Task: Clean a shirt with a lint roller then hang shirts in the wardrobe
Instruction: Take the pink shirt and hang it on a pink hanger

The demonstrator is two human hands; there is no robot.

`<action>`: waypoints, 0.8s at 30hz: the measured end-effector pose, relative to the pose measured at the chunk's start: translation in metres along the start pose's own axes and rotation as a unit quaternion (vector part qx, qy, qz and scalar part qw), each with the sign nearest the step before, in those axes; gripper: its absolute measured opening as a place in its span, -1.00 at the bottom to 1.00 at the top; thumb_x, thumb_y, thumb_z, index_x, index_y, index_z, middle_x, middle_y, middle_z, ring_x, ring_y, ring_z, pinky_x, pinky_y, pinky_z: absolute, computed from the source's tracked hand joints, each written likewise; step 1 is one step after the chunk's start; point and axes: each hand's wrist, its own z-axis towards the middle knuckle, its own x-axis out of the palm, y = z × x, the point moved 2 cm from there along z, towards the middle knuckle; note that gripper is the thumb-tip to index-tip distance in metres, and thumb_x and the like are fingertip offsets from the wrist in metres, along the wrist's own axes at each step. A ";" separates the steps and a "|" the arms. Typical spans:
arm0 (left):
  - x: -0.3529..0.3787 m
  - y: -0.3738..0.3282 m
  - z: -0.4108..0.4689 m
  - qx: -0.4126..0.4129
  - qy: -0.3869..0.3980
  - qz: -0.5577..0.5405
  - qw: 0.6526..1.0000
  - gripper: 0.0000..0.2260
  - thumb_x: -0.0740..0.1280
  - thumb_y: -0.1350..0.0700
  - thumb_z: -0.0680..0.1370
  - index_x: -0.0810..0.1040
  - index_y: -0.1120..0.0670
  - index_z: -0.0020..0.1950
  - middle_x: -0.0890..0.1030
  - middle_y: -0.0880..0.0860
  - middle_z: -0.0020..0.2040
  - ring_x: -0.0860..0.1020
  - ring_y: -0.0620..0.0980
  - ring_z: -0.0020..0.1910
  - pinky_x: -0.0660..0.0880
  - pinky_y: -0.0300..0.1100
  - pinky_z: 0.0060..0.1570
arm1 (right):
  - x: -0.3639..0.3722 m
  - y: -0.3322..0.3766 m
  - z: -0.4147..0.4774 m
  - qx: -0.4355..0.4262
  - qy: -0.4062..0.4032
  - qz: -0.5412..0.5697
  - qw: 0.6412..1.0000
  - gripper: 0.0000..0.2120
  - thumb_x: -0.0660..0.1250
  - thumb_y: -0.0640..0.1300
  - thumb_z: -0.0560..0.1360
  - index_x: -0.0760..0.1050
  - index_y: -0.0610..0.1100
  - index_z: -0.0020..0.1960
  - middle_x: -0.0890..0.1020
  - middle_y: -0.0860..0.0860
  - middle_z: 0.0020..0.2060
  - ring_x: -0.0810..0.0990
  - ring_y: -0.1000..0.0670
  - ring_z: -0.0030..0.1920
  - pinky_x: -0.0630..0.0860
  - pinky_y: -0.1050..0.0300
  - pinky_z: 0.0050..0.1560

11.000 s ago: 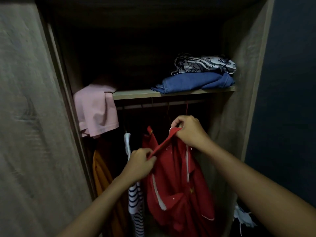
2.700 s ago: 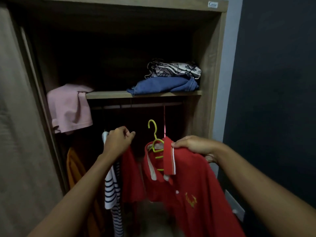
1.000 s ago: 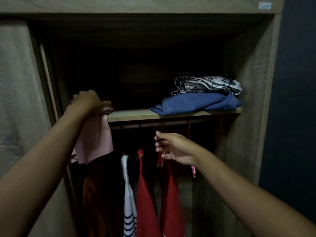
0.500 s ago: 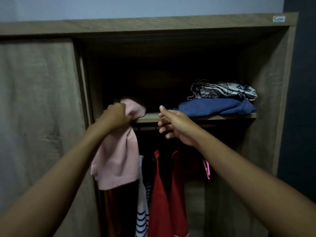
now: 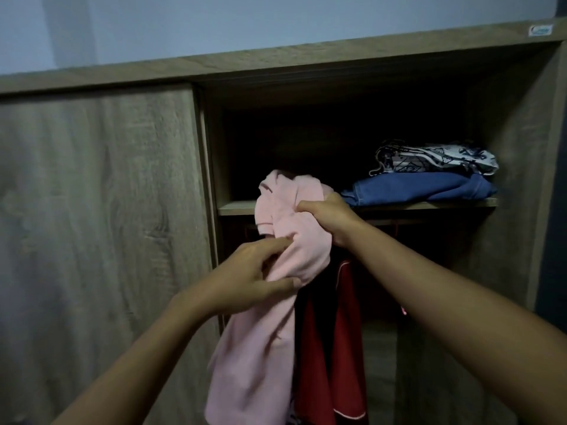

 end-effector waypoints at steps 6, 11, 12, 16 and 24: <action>-0.015 0.027 0.011 -0.290 -0.118 -0.248 0.917 -0.46 0.28 -0.41 0.46 0.61 0.00 0.15 0.70 0.11 0.06 0.68 0.04 -0.02 0.59 -0.04 -0.06 | -0.002 0.011 -0.037 -0.115 0.025 -0.121 0.986 -0.61 0.46 -0.30 0.37 0.58 -0.16 0.19 0.68 0.00 -0.04 0.66 0.10 -0.05 0.59 0.23 -0.10; -0.015 0.041 0.037 -0.304 -0.093 -0.552 0.771 -0.40 0.26 -0.41 0.51 0.53 -0.01 0.33 0.67 0.20 0.21 0.69 0.13 0.12 0.58 0.12 0.15 | 0.001 0.007 -0.100 -0.296 0.127 -0.255 0.912 -0.88 0.43 -0.36 0.42 0.59 -0.20 -0.09 0.58 0.16 -0.28 0.52 0.27 -0.30 0.39 0.44 -0.25; -0.013 0.041 0.040 -0.301 -0.085 -0.593 0.742 -0.41 0.36 -0.32 0.51 0.49 0.04 0.38 0.63 0.23 0.26 0.66 0.17 0.19 0.55 0.15 0.21 | 0.002 0.003 -0.110 -0.321 0.147 -0.281 0.892 -0.85 0.42 -0.39 0.40 0.57 -0.17 -0.14 0.52 0.24 -0.30 0.49 0.33 -0.30 0.34 0.48 -0.24; 0.007 0.036 0.041 -0.304 -0.093 -0.590 0.742 -0.61 0.50 0.18 0.47 0.58 0.26 0.26 0.62 0.34 0.23 0.65 0.20 0.18 0.52 0.11 0.30 | -0.007 -0.008 -0.131 -0.334 0.186 -0.321 0.867 -0.76 0.40 -0.37 0.40 0.51 -0.05 -0.10 0.46 0.30 -0.27 0.45 0.38 -0.20 0.37 0.38 -0.15; 0.010 0.016 0.038 -0.293 -0.190 -0.531 0.772 -0.84 0.27 0.38 0.46 0.62 0.26 -0.07 0.69 0.16 -0.26 0.66 0.11 -0.19 0.60 -0.09 -0.17 | -0.048 -0.004 -0.127 -0.227 0.066 -0.125 0.964 -0.92 0.30 -0.18 0.63 0.48 -0.20 0.03 0.58 -0.09 -0.34 0.56 0.01 -0.36 0.51 0.20 -0.32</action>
